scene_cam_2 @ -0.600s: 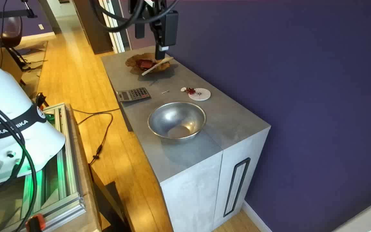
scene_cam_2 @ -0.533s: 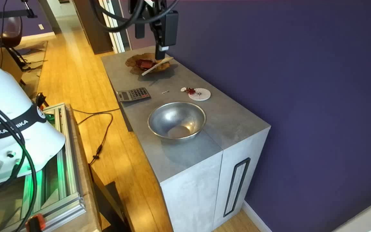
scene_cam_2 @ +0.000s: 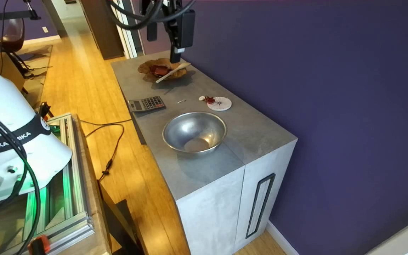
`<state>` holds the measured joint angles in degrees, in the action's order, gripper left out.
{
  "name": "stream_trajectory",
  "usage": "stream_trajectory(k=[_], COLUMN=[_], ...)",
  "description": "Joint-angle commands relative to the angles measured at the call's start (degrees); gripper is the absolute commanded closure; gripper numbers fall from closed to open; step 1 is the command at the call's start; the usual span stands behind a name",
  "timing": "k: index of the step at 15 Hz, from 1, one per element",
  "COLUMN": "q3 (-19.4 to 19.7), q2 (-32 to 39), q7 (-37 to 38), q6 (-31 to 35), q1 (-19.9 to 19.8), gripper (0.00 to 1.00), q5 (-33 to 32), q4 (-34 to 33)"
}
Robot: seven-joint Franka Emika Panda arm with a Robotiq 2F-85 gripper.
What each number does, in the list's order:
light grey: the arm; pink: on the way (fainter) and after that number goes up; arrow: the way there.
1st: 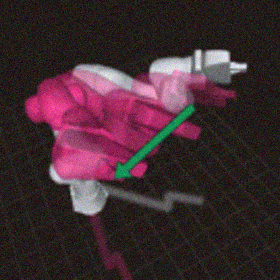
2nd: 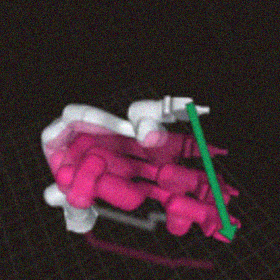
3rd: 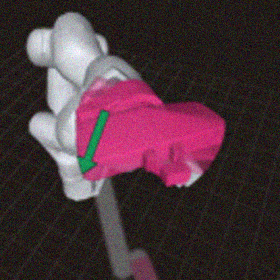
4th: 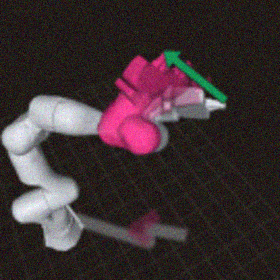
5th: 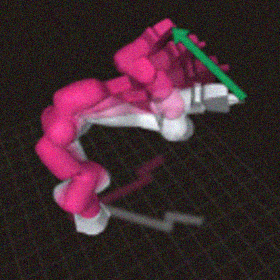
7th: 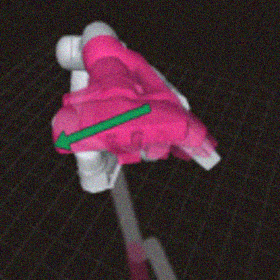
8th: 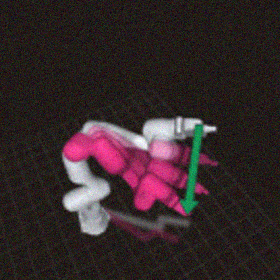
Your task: Press the formula 4 + 1 = on the calculator
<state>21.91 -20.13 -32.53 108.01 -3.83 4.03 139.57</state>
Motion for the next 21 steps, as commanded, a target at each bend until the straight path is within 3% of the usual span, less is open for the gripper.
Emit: stream_trajectory(k=[1, 7, 11, 13, 14, 21], q3=[-6.27, -16.67, -21.13, -22.4, -21.99, -23.56], q2=[-2.15, 0.2, 3.81, 6.65, 4.42, 6.71], q7=[-0.69, 4.67, 8.35, 7.76, 7.65, 8.22], q6=[-1.46, 2.04, 6.58, 7.82, 6.19, 8.52], q1=[1.11, 6.9, 11.24, 12.61, 11.56, 12.82], gripper=[0.0, 0.0, 0.0, 0.0, 0.0, 0.0], q5=[-0.48, 0.83, 4.38, 5.57, 3.94, 5.93], q4=[2.5, 7.08, 9.5, 9.44, 9.28, 9.89])
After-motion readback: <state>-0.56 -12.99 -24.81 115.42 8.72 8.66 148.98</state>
